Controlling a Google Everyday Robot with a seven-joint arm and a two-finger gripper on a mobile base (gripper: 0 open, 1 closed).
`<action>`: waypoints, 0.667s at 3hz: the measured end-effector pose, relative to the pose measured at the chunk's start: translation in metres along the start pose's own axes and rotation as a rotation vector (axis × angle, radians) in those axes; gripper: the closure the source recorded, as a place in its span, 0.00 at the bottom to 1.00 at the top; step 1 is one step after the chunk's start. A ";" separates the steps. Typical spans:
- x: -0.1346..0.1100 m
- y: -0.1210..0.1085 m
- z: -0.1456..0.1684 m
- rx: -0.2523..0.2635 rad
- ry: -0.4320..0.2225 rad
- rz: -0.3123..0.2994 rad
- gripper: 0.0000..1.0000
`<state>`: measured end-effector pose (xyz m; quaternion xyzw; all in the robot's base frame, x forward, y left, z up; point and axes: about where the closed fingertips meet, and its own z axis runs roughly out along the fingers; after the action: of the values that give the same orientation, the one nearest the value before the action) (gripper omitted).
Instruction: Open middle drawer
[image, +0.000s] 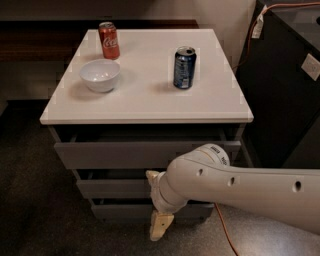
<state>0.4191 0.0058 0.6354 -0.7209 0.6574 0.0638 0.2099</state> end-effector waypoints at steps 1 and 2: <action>0.007 0.002 0.031 0.018 0.045 -0.038 0.00; 0.018 -0.002 0.050 0.020 0.074 -0.036 0.00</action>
Offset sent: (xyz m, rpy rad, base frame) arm 0.0246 0.0022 -0.0820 -0.1099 -0.0329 -0.0044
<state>0.4327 0.0082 0.5841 -0.7323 0.6523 0.0267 0.1935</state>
